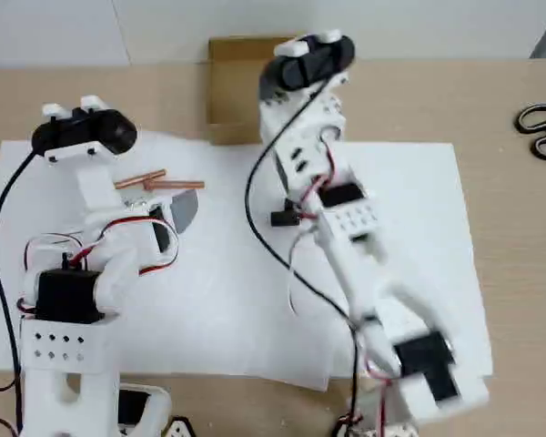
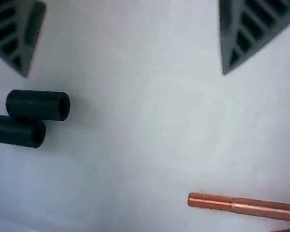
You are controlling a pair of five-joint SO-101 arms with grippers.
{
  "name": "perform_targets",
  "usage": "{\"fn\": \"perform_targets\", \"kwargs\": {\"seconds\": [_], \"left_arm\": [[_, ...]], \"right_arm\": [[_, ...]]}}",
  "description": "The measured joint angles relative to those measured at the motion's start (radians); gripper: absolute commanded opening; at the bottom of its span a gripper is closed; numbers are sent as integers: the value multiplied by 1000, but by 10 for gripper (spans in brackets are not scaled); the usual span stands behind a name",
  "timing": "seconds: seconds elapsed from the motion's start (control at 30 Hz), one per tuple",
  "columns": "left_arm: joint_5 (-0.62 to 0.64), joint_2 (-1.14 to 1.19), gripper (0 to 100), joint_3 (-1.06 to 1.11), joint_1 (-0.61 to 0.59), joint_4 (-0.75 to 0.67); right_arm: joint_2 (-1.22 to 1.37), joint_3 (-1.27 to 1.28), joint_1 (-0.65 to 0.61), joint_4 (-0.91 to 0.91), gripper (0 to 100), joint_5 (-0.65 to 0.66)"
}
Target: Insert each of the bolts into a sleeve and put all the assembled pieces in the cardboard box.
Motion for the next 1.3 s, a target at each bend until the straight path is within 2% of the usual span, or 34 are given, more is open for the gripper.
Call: {"fn": "perform_targets", "kwargs": {"seconds": [0.17, 0.53, 0.8, 1.3], "left_arm": [[0, 0, 240, 37, 0, 0], [0, 0, 240, 98, 0, -54], [0, 0, 240, 98, 0, -55], [0, 0, 240, 98, 0, -55]], "right_arm": [[305, -229, 34, -100, 4, 0], [809, -640, 44, -112, 12, 0], [891, -669, 44, -112, 192, 0], [890, -689, 54, -107, 195, 0]]}}
